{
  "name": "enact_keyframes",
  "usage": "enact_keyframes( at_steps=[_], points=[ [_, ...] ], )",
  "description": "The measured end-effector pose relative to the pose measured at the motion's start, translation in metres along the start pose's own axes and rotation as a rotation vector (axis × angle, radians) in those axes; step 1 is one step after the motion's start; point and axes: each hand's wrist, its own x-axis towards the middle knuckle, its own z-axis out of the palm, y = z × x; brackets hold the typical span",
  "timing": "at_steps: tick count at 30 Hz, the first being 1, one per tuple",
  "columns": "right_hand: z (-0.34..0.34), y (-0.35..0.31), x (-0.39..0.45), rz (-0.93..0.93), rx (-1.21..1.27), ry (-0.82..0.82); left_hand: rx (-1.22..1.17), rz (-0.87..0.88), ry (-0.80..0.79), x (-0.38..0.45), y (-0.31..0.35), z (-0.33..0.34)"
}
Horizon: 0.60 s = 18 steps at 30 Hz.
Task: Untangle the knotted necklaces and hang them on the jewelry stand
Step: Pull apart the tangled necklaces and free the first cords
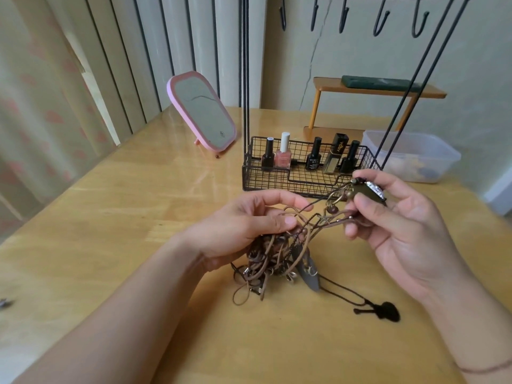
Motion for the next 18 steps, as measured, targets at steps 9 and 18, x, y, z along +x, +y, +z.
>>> enact_keyframes(
  at_steps=[9, 18],
  points=[
    [-0.006, 0.016, 0.008, 0.048, -0.274, 0.098, 0.098, 0.072, 0.013, 0.001, -0.001, 0.000],
    [-0.004, 0.028, 0.003, -0.312, -0.957, 0.057, 0.007, 0.254, 0.184, 0.003, 0.002, 0.000]
  ],
)
